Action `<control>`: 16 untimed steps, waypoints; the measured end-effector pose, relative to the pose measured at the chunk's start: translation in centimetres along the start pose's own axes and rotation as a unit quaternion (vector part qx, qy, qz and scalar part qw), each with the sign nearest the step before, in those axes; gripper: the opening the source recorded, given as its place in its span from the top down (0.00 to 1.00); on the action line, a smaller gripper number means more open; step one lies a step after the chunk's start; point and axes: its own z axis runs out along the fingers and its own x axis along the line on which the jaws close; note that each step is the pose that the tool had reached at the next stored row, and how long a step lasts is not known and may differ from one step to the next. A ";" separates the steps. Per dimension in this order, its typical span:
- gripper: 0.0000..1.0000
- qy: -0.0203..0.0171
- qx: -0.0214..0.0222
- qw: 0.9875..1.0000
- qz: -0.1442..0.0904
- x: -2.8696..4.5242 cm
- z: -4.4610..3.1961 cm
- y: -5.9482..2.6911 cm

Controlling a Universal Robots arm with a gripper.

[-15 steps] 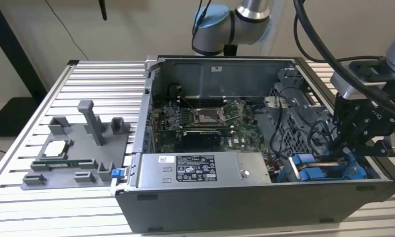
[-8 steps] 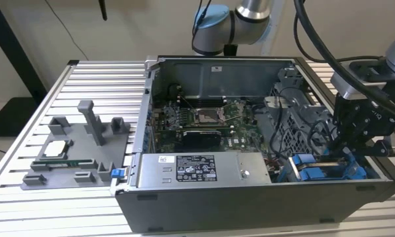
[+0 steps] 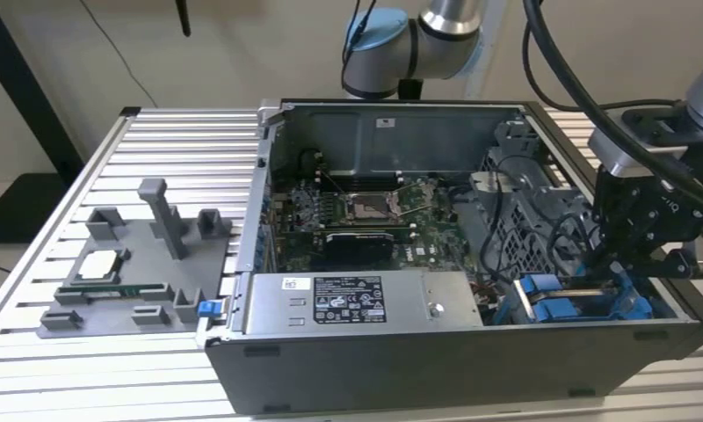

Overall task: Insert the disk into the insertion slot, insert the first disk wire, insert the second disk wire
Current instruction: 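Insert the first disk wire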

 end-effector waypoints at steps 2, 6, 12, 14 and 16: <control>1.00 0.000 0.000 1.000 0.000 0.01 0.09 -0.03; 1.00 0.000 0.000 1.000 -0.002 0.01 0.19 -0.05; 1.00 0.000 0.000 1.000 -0.002 0.04 0.76 -0.07; 1.00 0.000 0.000 1.000 -0.002 0.05 0.83 -0.07; 0.00 -0.001 0.000 1.000 -0.002 0.04 0.75 -0.06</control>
